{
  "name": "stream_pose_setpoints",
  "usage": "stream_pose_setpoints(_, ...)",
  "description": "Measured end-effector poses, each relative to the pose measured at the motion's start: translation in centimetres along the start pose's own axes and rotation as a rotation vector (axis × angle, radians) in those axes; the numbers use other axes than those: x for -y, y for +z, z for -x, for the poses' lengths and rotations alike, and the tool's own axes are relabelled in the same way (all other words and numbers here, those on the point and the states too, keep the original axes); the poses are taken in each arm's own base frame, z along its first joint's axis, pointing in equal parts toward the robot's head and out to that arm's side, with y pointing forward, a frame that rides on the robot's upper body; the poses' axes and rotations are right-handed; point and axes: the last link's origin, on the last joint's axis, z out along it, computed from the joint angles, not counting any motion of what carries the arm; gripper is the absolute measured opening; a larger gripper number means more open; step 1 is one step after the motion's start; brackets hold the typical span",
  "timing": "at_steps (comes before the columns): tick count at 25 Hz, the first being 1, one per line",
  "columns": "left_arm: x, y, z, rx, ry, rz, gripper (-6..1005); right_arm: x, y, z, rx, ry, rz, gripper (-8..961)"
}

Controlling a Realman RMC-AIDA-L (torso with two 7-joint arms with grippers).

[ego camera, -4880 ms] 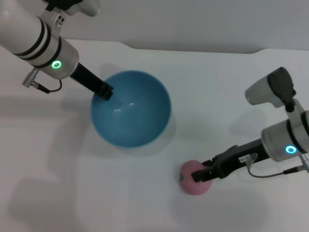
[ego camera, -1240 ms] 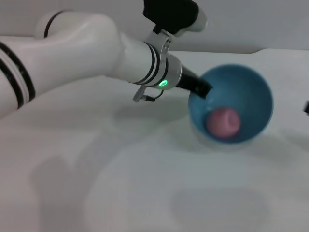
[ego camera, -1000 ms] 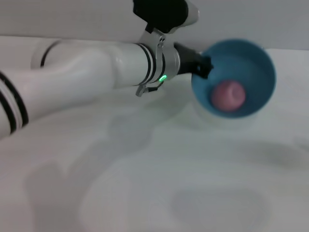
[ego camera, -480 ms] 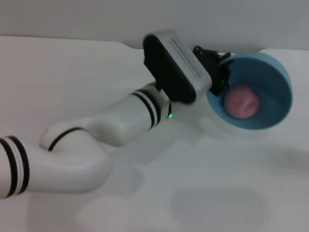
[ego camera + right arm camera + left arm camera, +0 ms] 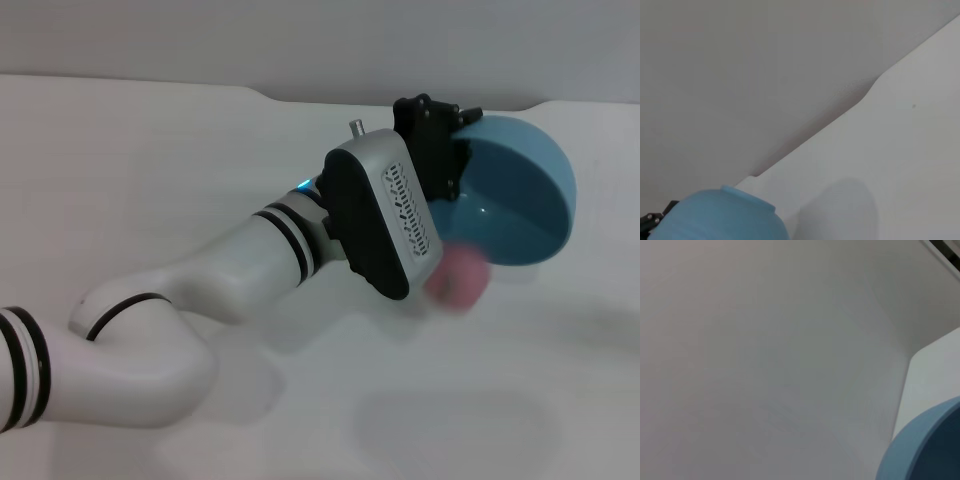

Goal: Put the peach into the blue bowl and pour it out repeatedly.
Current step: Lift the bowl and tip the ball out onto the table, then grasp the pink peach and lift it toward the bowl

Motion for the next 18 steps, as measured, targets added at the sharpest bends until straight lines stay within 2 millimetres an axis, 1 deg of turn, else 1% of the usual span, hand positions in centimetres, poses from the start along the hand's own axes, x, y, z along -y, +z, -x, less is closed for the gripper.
stream_pose_setpoints(4,0.4,0.0,0.2,-0.001,0.022,-0.017,-2,0.0,0.0,-0.1,-0.001,0.004,0.003,381)
stream_pose_setpoints(7,1.0,0.2,0.6,0.025,-0.041,-0.041,-2,0.0,0.1,-0.3,-0.005,0.008,0.007,382)
stream_pose_setpoints(9,1.9,0.5,1.0,0.058,-0.131,-0.078,-1,-0.2,0.3,-0.3,-0.012,0.002,0.014,383)
stream_pose_setpoints(13,4.9,1.3,2.3,0.149,-0.361,-0.166,-1,-1.1,1.1,0.1,-0.027,-0.077,0.057,384)
stream_pose_setpoints(15,6.6,1.6,3.4,0.207,-0.474,-0.183,-1,-2.0,1.9,0.2,-0.044,-0.179,0.098,384)
stream_pose_setpoints(16,8.0,2.0,4.7,0.286,-0.584,-0.164,-1,-2.4,2.4,0.1,-0.054,-0.227,0.118,385)
stream_pose_setpoints(17,8.0,2.0,4.7,0.286,-0.584,-0.164,-1,-2.8,2.9,0.1,-0.059,-0.274,0.138,385)
stream_pose_setpoints(18,9.0,2.1,5.6,0.338,-0.647,-0.146,-1,-3.1,3.4,0.1,-0.063,-0.305,0.154,385)
